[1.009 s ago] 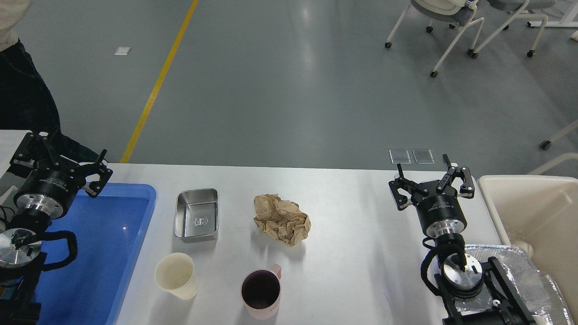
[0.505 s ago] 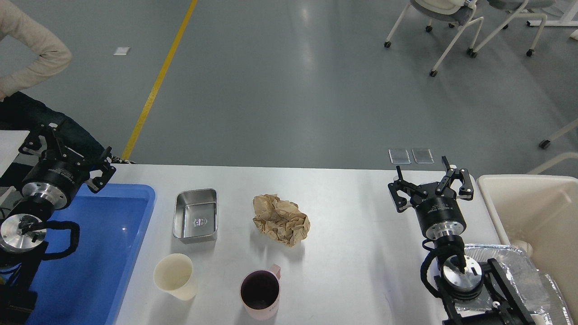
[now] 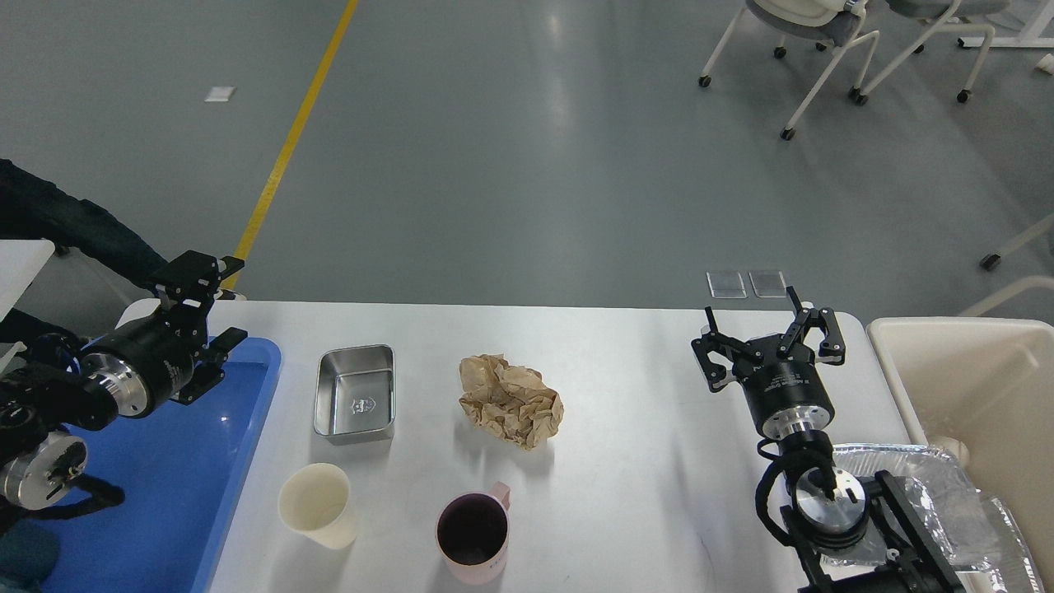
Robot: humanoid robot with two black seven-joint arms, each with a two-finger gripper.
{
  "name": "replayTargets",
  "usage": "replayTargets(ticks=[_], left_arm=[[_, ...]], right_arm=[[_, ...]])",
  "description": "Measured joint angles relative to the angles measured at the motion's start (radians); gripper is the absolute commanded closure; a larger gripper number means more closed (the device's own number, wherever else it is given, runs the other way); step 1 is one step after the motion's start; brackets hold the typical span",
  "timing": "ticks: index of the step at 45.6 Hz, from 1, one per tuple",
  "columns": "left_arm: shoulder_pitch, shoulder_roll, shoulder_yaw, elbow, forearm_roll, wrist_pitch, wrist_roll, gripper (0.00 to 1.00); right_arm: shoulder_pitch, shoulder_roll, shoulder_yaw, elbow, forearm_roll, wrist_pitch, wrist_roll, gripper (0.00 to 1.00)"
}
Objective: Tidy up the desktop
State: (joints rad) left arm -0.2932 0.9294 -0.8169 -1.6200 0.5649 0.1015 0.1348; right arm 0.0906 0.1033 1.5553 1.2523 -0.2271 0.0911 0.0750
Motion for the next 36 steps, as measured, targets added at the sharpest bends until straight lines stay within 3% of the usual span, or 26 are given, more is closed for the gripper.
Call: replayTargets(ticks=[7, 25, 36], left_arm=[[-0.001, 0.169, 0.106, -0.034, 0.096, -0.031, 0.003, 0.03], [0.009, 0.429, 0.166, -0.065, 0.321, -0.072, -0.011, 0.03], [0.01, 0.561, 0.166, -0.125, 0.469, -0.137, -0.065, 0.03]], right_arm=[[0.007, 0.002, -0.015, -0.005, -0.001, 0.0, 0.0, 0.0], [0.017, 0.0, -0.021, -0.018, -0.004, -0.002, 0.0, 0.0], [0.019, -0.001, -0.02, -0.03, -0.004, -0.002, 0.0, 0.0]])
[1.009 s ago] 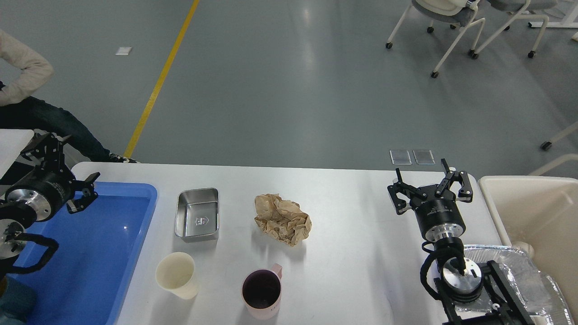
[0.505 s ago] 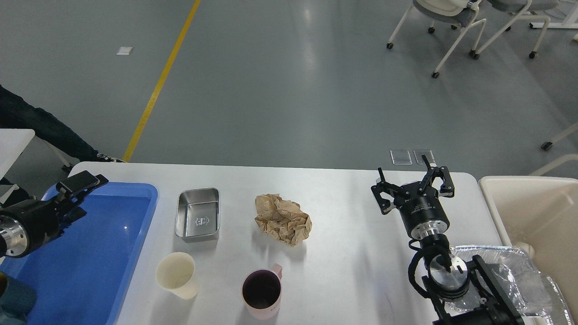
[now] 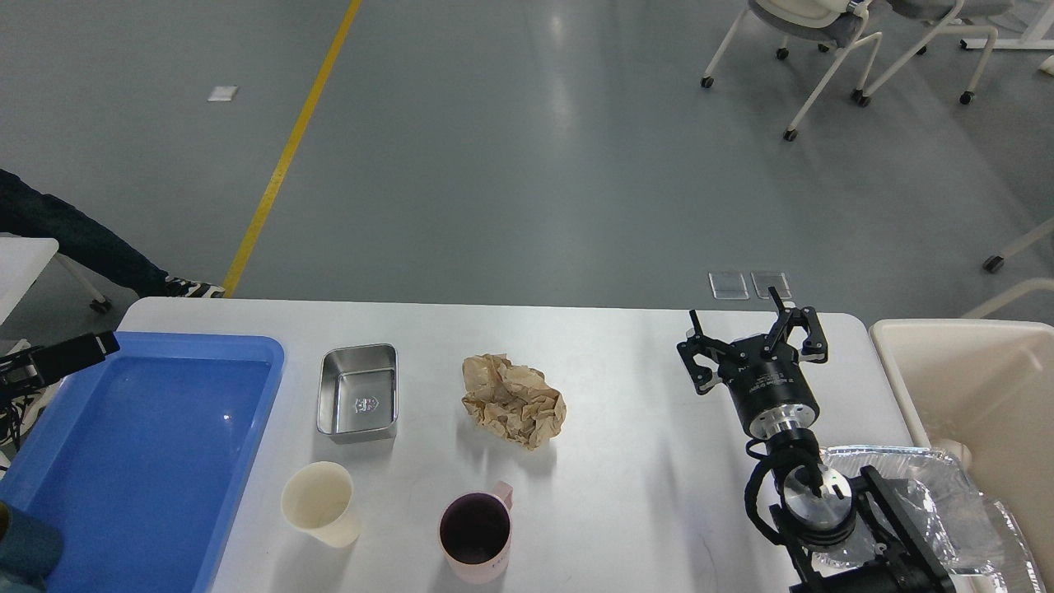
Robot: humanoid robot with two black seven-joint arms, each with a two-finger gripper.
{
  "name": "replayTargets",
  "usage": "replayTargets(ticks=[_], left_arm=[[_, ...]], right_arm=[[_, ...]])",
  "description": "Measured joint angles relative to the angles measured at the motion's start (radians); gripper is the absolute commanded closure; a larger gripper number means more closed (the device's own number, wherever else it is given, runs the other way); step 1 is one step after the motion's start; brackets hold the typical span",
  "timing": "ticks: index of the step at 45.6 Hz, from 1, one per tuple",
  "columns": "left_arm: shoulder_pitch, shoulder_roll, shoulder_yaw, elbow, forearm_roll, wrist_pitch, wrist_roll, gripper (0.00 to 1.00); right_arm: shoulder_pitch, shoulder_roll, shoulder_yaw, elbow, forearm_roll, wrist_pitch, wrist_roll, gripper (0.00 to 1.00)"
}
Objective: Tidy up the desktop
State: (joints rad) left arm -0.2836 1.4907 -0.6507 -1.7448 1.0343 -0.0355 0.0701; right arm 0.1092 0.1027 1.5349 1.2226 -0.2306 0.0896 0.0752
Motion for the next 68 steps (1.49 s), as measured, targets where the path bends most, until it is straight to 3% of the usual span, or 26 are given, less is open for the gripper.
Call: replayTargets(ticks=[10, 19, 36, 41, 42, 48, 68], left_arm=[[-0.008, 0.021, -0.004, -0.018, 0.026, -0.034, -0.019, 0.03], [-0.001, 0.01, -0.003, -0.018, 0.026, -0.131, -0.011, 0.03], [-0.059, -0.037, -0.005, -0.009, 0.022, -0.155, 0.002, 0.03], [-0.166, -0.153, -0.004, 0.025, 0.03, -0.242, 0.014, 0.03], [-0.217, -0.214, 0.0, 0.055, 0.039, -0.306, 0.027, 0.03], [-0.364, -0.398, 0.027, 0.176, 0.135, -0.459, 0.085, 0.03], [-0.597, -0.772, 0.378, 0.271, 0.439, -0.5, 0.107, 0.03]], right_arm=[[0.001, -0.001, 0.001, -0.002, 0.001, 0.0, 0.0, 0.0], [0.001, -0.002, 0.001, -0.002, 0.001, 0.0, 0.0, 0.0], [-0.002, -0.004, 0.001, -0.002, 0.0, 0.001, 0.0, 0.0], [-0.002, -0.004, 0.0, -0.002, 0.0, 0.001, 0.0, 0.0], [-0.002, -0.003, 0.0, -0.002, 0.0, 0.001, 0.0, 0.0], [-0.005, -0.003, 0.0, -0.002, 0.0, 0.001, 0.0, 0.0], [-0.008, -0.005, 0.001, -0.002, 0.0, 0.001, 0.001, 0.0]])
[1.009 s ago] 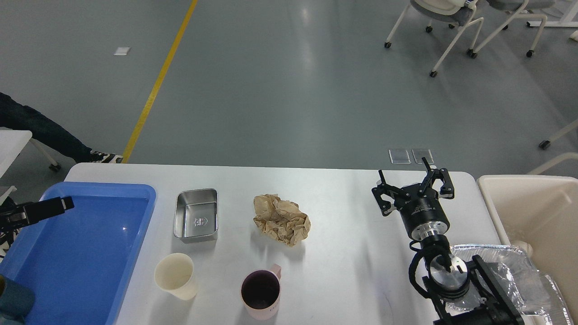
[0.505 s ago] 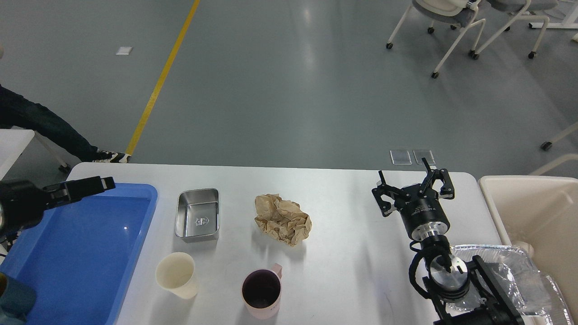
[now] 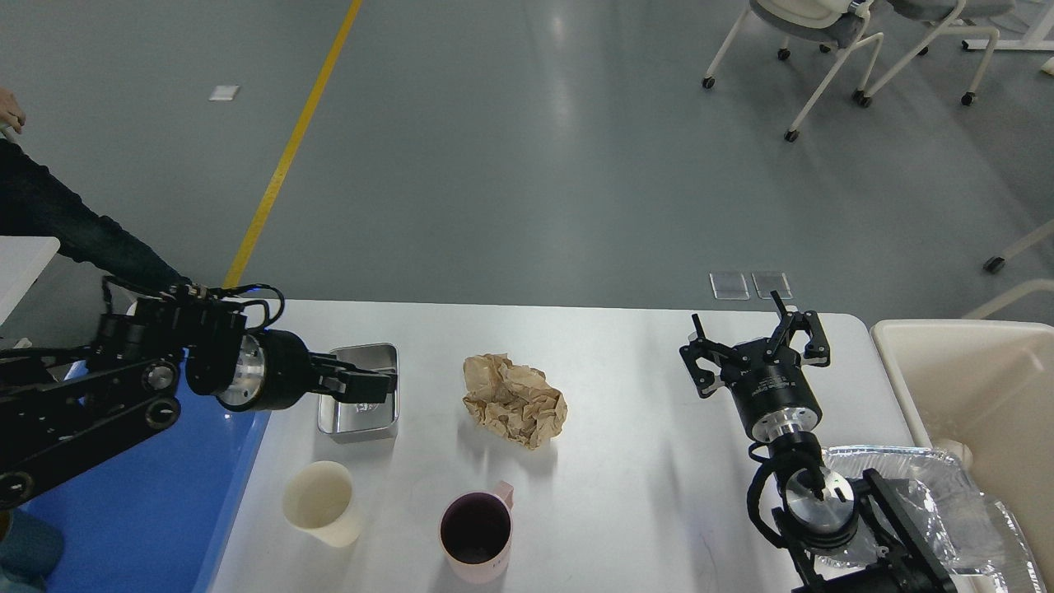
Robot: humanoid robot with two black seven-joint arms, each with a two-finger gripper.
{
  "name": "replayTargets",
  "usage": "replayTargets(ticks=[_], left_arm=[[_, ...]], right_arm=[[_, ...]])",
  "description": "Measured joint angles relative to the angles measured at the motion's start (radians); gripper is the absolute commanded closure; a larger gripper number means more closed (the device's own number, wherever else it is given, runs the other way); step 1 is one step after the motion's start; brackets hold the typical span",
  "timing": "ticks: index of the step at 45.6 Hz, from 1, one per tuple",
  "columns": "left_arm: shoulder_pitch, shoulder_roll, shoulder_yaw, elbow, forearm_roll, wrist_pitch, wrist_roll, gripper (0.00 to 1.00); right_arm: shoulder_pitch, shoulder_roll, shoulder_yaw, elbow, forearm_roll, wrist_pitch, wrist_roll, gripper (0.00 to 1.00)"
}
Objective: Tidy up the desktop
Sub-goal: 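Reach the left gripper to the pink mug and grasp its rim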
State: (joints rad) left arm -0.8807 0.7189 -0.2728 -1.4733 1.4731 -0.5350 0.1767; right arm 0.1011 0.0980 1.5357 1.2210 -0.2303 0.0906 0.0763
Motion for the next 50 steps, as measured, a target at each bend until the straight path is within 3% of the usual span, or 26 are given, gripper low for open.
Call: replayTargets(ticks=[19, 37, 44, 50], left_arm=[[-0.081, -0.136, 0.136, 0.002, 0.029, -0.088, 0.011, 0.04], [-0.079, -0.26, 0.241, 0.009, 0.046, -0.09, 0.009, 0.07], [-0.077, -0.277, 0.253, 0.019, 0.073, -0.086, 0.01, 0.14], [-0.076, -0.282, 0.264, 0.02, 0.114, -0.084, 0.009, 0.29]], right_arm=[[-0.004, -0.003, 0.012, 0.0, 0.0, 0.0, 0.0, 0.0], [-0.01, -0.017, 0.019, 0.001, 0.0, 0.001, 0.001, 0.0], [-0.011, -0.018, 0.02, 0.002, 0.0, 0.003, 0.001, 0.0], [-0.011, -0.018, 0.02, 0.003, 0.001, 0.003, 0.002, 0.0]])
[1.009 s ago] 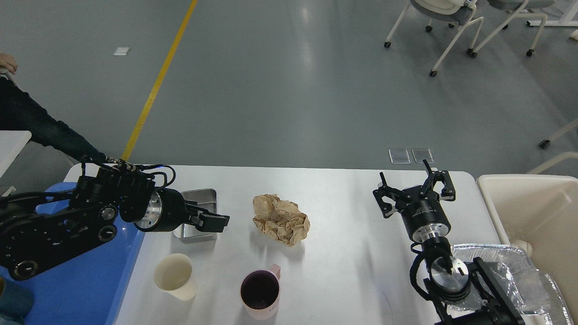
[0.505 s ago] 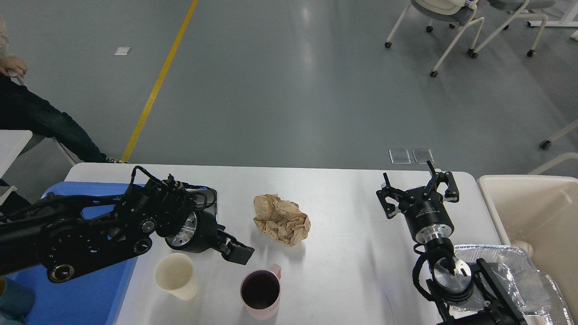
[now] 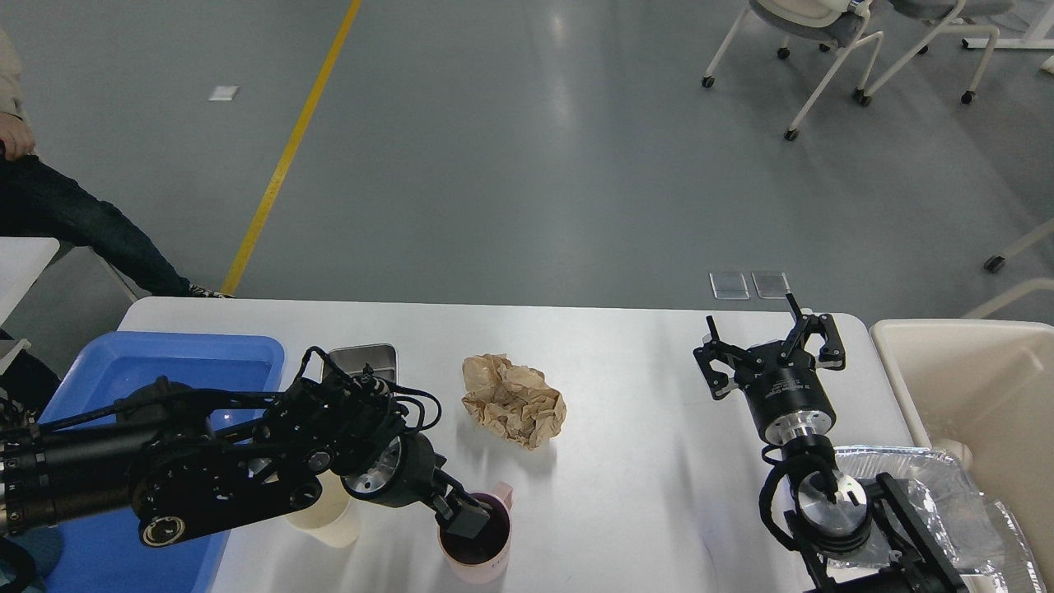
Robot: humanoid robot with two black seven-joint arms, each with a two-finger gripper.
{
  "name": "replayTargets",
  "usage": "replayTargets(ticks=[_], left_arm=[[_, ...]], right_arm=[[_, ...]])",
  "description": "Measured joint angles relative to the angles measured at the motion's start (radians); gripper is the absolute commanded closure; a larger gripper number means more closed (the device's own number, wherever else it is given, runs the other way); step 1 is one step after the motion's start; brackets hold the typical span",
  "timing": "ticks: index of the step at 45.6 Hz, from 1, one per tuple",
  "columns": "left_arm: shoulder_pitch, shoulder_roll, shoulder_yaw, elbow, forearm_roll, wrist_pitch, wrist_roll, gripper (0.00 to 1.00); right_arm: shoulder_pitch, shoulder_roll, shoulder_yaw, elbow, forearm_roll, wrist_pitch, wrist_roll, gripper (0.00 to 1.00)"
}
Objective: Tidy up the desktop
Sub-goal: 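Reach the left gripper to the pink mug and grasp its rim, then lift the pink mug with the left gripper and lower it into the blue tray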
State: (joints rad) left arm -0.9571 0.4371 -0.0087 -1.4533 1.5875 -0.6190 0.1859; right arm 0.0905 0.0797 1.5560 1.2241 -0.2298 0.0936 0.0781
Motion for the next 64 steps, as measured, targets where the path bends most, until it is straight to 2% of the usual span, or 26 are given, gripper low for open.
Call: replayTargets(ticks=[6, 24, 35, 44, 53, 64], left_arm=[[0.006, -0.002, 0.02, 0.004, 0.049, 0.001, -0.002, 0.39], [0.053, -0.016, 0.035, 0.06, 0.099, 0.019, 0.006, 1.0], [0.069, -0.041, 0.026, 0.102, 0.108, 0.04, -0.006, 1.0], [0.001, -0.005, -0.062, 0.036, 0.024, 0.005, -0.025, 1.0], [-0.195, 0.053, -0.124, -0.038, -0.142, -0.053, -0.031, 0.99], [-0.486, 0.183, -0.136, -0.048, -0.348, -0.131, -0.031, 0.99]], right_arm=[[0.0, 0.0, 0.005, 0.0, 0.0, 0.0, 0.001, 0.0], [0.0, 0.0, 0.009, 0.004, 0.0, 0.001, 0.002, 0.0], [0.0, 0.001, 0.012, 0.006, 0.0, 0.002, 0.002, 0.0], [0.004, 0.006, 0.01, 0.006, 0.0, 0.002, 0.002, 0.0], [0.011, 0.012, 0.001, 0.008, 0.0, 0.002, 0.002, 0.0], [0.011, 0.012, -0.003, 0.008, 0.0, 0.002, 0.002, 0.0]])
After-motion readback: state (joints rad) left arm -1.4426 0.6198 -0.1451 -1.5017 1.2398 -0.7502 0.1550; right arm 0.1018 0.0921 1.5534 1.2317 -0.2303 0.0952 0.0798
